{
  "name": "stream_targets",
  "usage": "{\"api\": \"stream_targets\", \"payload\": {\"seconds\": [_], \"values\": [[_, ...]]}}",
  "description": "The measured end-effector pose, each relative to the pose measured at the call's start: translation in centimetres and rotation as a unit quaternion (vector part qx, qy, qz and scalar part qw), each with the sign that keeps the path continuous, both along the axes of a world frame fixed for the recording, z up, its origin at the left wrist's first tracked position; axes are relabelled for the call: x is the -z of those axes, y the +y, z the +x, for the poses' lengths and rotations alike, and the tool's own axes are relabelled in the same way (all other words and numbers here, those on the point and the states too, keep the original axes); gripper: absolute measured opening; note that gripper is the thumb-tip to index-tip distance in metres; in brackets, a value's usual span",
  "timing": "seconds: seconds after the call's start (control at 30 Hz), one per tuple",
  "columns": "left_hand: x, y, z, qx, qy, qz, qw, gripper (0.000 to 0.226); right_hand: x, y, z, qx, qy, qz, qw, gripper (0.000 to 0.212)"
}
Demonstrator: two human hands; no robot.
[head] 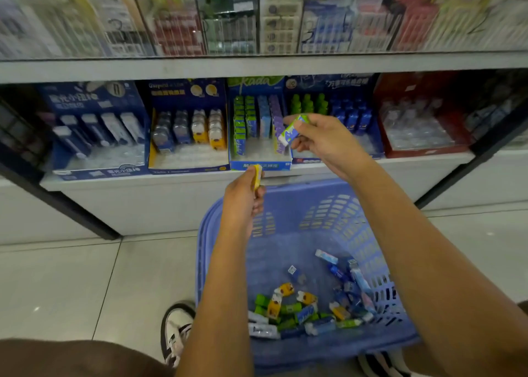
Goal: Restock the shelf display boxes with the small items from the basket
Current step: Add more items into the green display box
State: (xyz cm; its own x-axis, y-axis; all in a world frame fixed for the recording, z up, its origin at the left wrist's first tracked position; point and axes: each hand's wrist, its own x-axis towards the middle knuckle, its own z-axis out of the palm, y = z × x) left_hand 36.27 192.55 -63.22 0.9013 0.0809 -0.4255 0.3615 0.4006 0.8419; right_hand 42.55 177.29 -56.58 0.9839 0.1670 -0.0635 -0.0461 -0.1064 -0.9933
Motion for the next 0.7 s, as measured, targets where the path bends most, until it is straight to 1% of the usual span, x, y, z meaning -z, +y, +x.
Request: {"api": "stream_targets", "payload": {"seconds": [0.07, 0.13, 0.2, 0.3, 0.4, 0.57, 0.7], "values": [[-0.7, 0.8, 0.1, -0.024, -0.001, -0.003, 1.0, 0.034, -0.2, 1.7, 2.0, 0.002, -0.062, -0.126, 0.99, 0.023], [-1.1, 1.4, 0.3, -0.053, 0.006, -0.022, 0.998, 0.037, 0.1, 3.2, 3.9, 0.013, -0.116, -0.239, 0.964, 0.024], [-1.5, 2.1, 0.4, -0.075, 0.013, -0.026, 0.997, 0.038, 0.4, 4.3, 5.3, 0.022, -0.145, -0.308, 0.94, 0.021], [-1.9, 2.7, 0.4, -0.087, 0.015, -0.005, 0.996, 0.038, 0.7, 5.3, 6.8, -0.001, -0.125, -0.359, 0.925, 0.02], [-2.2, 3.1, 0.5, -0.098, 0.017, 0.011, 0.995, 0.037, 0.6, 6.0, 7.5, -0.02, -0.142, -0.405, 0.903, 0.022], [-2.1, 3.3, 0.5, -0.106, 0.047, 0.017, 0.993, 0.038, 0.2, 6.5, 7.8, -0.072, -0.142, -0.453, 0.877, 0.017], [-2.1, 3.2, 0.9, -0.096, 0.072, 0.046, 0.992, 0.033, 0.2, 7.0, 8.4, -0.063, -0.145, -0.471, 0.868, 0.016]]}}
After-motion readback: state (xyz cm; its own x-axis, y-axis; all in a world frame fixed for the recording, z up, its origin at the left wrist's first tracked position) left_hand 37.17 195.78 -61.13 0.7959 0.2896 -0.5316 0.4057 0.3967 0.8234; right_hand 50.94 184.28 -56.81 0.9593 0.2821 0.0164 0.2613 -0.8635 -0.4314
